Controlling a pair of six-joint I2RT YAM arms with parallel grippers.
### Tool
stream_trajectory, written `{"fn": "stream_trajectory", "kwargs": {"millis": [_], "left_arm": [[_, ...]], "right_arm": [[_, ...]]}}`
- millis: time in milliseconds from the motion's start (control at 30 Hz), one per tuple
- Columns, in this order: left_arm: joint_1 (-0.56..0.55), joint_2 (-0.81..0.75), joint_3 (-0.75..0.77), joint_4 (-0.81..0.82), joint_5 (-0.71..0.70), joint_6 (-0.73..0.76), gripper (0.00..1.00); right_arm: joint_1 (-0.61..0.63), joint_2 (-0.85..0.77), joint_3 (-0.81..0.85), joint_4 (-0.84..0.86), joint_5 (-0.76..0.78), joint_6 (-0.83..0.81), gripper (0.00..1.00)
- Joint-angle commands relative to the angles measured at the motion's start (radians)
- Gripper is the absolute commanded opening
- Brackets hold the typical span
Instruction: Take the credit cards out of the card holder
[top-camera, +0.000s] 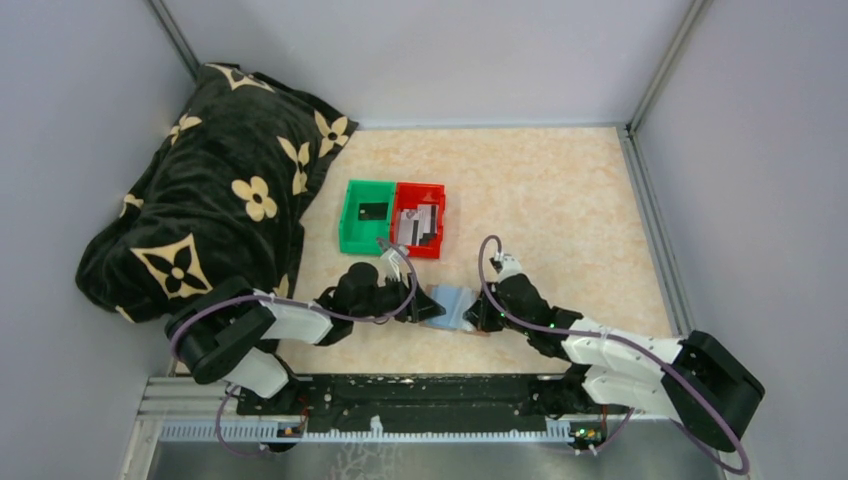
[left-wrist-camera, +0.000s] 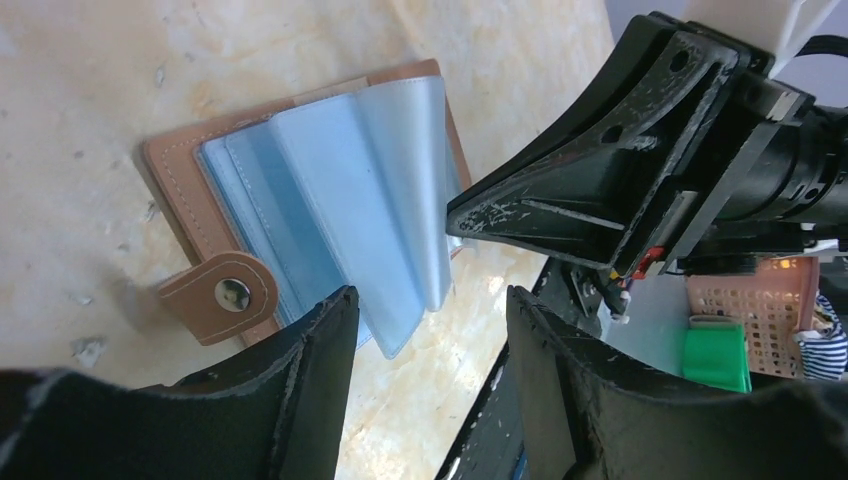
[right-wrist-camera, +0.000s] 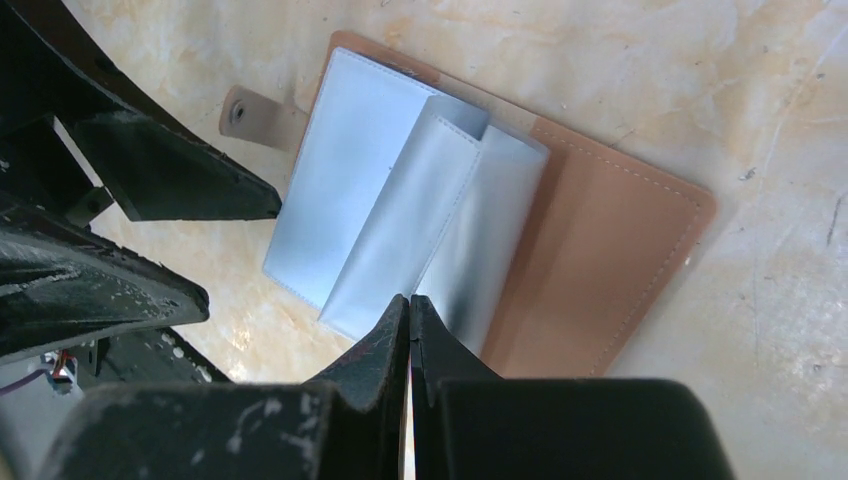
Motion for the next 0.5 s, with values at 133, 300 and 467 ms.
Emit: {"fn": "stream_trajectory", "kwargs": {"millis": [133, 300, 467], "left_arm": [[-0.007, 0.041, 0.072, 0.067, 0.048, -0.009, 0.62], [-0.007, 0.044, 0.074, 0.063, 0.035, -0.002, 0.62], [-0.007, 0.012, 0.085, -0.046, -0.014, 0.043, 0.61]], "right_arm": [[0.014, -0.184, 0.046, -0.18, 0.12, 0.004, 0.04], [0.012, -0.342, 0.085, -0.324, 0.199, -0.003, 0.26], [0.012, -0.357, 0.112, -0.331, 0.184, -0.025, 0.12]]}}
